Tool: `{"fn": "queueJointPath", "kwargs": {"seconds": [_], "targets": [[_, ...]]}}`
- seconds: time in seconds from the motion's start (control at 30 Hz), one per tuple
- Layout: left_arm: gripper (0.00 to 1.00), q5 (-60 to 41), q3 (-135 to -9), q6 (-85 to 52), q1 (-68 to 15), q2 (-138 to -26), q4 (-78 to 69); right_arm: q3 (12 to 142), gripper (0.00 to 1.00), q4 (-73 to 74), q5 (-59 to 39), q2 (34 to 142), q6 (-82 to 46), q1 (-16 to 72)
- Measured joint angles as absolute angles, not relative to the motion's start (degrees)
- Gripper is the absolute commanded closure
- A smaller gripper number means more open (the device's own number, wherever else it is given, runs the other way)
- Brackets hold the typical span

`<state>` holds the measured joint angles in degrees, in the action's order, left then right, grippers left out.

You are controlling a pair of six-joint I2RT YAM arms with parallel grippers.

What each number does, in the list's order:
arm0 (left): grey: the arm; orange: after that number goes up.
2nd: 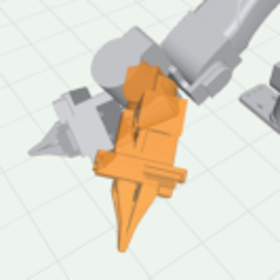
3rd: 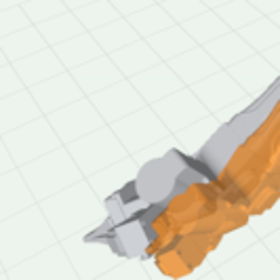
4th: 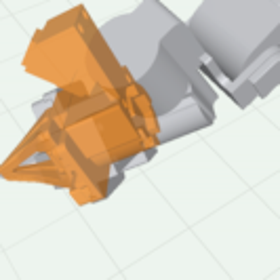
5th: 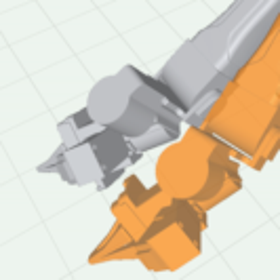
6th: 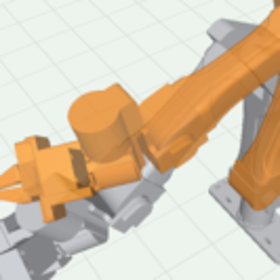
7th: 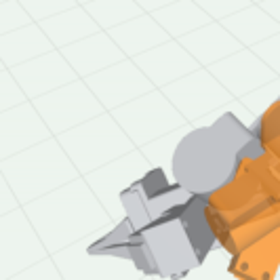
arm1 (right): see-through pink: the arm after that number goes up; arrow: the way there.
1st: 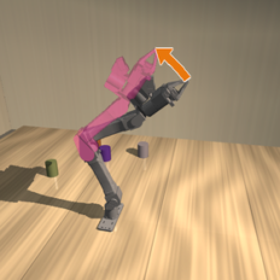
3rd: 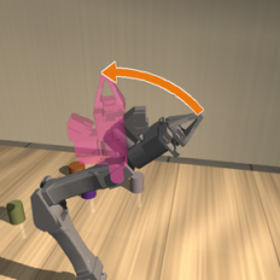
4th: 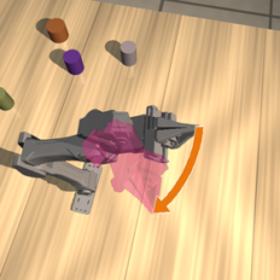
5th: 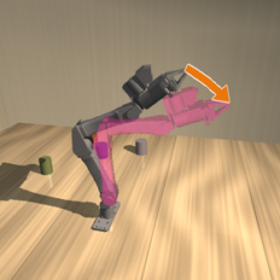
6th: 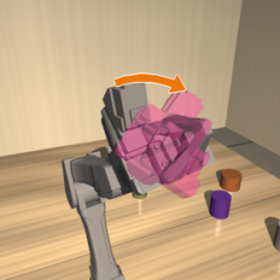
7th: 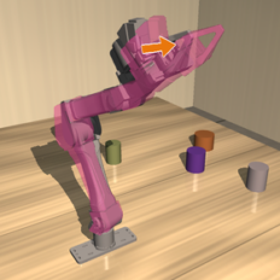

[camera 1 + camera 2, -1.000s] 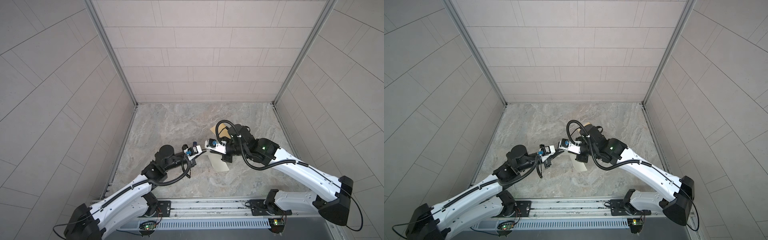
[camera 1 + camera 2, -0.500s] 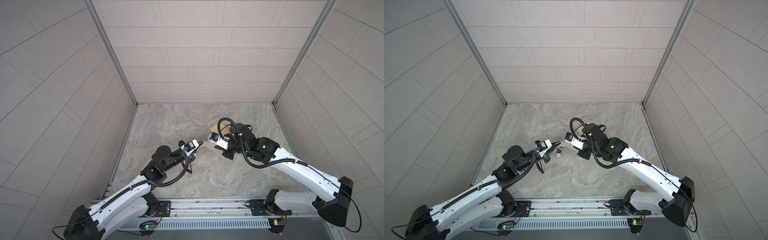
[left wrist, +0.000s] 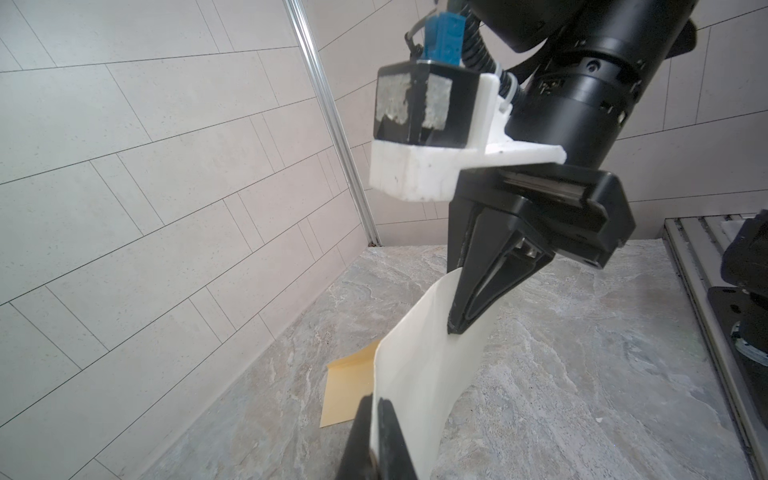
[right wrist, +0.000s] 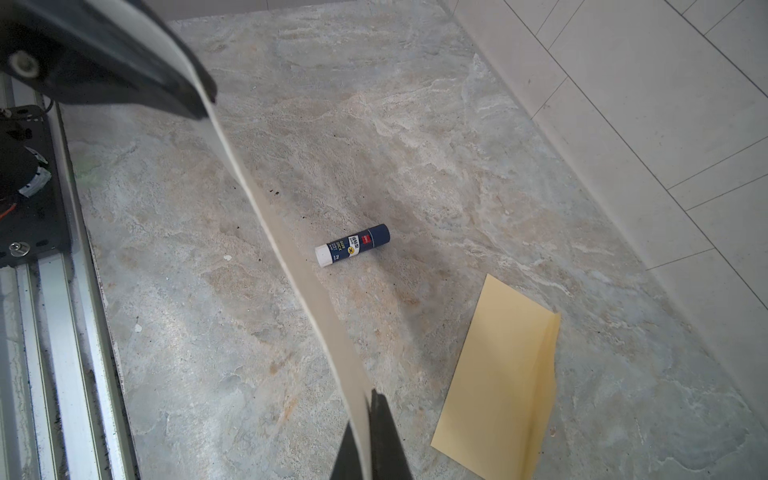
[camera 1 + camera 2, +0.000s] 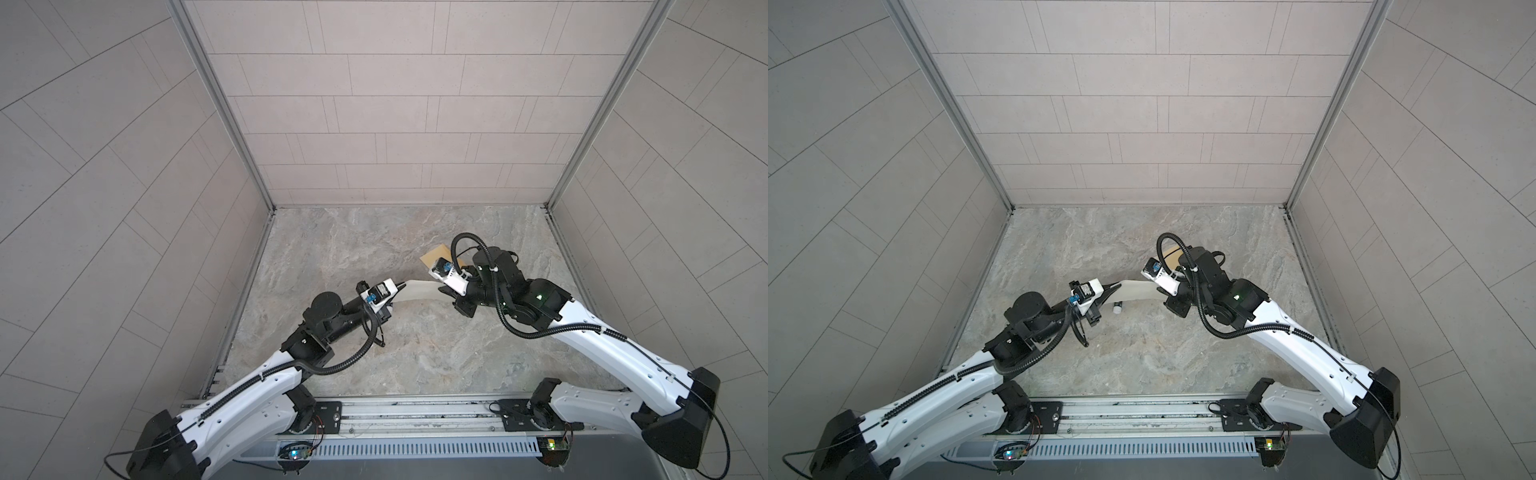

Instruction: Place the letter into the envelope and seal it

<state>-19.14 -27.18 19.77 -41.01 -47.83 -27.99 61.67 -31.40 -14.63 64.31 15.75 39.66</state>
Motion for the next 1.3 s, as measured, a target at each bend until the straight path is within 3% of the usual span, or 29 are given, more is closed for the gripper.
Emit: {"fn": "queueJointPath", "kwargs": {"seconds": [0.2,0.43,0.6,0.87,1.17,1.3], "targets": [[0.82,-21.0,-27.2,19.8,-41.0,-47.7,-28.0,61.6,1.00,-31.5,-15.7,64.2,14.1,39.2],[0.41,-23.2,-27.2,17.5,-41.0,-46.2,-28.0,61.6,1.00,-31.6,-15.5,64.2,13.6,38.9],[0.28,-24.3,-27.9,15.0,-40.9,-42.2,-26.3,62.1,1.00,-31.9,-14.9,64.2,15.4,38.7],[0.27,-27.5,-32.2,12.9,-40.9,-40.7,-22.7,63.4,1.00,-32.4,-15.9,64.2,19.6,37.4],[0.40,-30.6,-33.5,14.3,-40.9,-48.7,-19.6,63.0,1.00,-31.0,-24.3,63.9,22.2,37.4],[0.41,-32.1,-33.8,15.1,-40.9,-50.9,-18.8,62.0,1.00,-30.0,-27.6,63.2,22.3,37.4]]}}
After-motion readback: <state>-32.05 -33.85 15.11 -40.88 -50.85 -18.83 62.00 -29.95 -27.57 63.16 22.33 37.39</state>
